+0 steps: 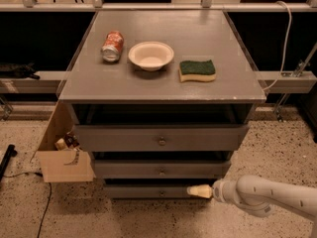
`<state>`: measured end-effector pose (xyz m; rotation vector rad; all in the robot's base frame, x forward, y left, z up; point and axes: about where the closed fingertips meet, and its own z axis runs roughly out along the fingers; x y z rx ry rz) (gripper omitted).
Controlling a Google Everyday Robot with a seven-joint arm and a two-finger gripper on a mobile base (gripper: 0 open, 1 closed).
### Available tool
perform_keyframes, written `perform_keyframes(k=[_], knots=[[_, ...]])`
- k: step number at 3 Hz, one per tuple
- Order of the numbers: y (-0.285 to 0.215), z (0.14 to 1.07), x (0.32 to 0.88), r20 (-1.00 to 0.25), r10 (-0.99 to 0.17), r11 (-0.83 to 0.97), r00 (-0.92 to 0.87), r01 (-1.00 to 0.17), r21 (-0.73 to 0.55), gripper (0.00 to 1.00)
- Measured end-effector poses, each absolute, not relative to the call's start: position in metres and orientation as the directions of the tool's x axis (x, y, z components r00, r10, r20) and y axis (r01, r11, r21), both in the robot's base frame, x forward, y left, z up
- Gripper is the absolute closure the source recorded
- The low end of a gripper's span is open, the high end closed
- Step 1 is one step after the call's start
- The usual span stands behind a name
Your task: Open bottom drawer
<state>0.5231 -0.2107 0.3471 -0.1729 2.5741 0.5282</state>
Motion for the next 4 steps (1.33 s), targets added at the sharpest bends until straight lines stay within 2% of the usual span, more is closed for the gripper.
perform_keyframes(k=[1,3,4], knots=[[-0.211,0.347,0.523,-0.500,-0.023,0.917,-0.866,-0.218,0.335,0.00],[-0.199,0.230,0.529,-0.431,-0.029,0.898,-0.902,-0.213,0.385,0.00],[-0.199,0.230,0.529,-0.431,-0.029,0.898,-0.902,-0.213,0.385,0.00]])
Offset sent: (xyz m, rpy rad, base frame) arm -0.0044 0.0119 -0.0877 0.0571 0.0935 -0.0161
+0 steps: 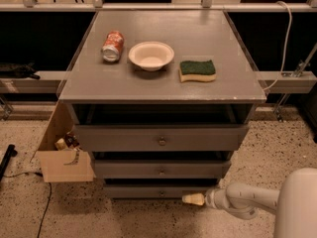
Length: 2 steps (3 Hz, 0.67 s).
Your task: Open bottom drawer
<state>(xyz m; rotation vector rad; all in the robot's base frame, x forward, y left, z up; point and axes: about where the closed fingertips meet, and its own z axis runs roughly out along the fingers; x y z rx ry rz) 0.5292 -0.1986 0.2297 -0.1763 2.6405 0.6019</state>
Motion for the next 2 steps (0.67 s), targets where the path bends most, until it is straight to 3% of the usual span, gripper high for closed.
perform_keyframes(k=[2], knots=[[-0.1971,0.2217,0.5325,-0.526,-0.110,0.908,-0.843,-0.301,0.293,0.00]])
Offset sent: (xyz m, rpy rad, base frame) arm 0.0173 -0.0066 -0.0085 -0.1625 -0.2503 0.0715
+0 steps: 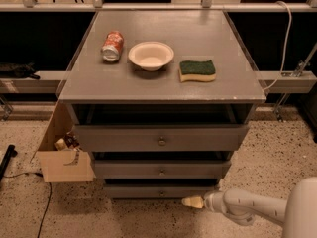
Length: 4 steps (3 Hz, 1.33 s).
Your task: Open bottom drawer
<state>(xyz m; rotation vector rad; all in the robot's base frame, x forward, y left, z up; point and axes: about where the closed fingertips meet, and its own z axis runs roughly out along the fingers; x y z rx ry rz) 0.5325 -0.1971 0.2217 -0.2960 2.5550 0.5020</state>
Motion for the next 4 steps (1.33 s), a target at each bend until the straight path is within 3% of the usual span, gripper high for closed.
perform_keyframes(k=[2,4], knots=[[-0.191,0.212,0.544,-0.646,-0.184,0.943,-0.741,-0.320,0.098,0.00],[-0.208,0.215,0.556,-0.666,-0.177,0.961,-0.724,-0.273,0.042,0.00]])
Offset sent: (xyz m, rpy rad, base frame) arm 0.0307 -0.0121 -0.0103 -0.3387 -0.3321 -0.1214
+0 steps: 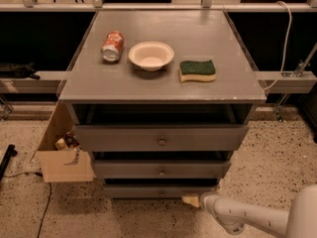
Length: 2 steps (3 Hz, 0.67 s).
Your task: Open bottom drawer
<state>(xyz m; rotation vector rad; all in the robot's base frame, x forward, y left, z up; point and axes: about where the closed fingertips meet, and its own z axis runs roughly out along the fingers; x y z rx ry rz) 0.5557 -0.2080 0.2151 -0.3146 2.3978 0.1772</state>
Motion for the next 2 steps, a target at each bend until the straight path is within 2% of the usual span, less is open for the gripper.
perform_keyframes(k=[1,2], knots=[[-0.2053,0.2189,0.5625,-0.688,-0.241,0.952,-0.684,-0.305,-0.030,0.00],[-0.2031,0.2127,0.5701,-0.697,-0.356,0.923,-0.622,-0.352,-0.158,0.00]])
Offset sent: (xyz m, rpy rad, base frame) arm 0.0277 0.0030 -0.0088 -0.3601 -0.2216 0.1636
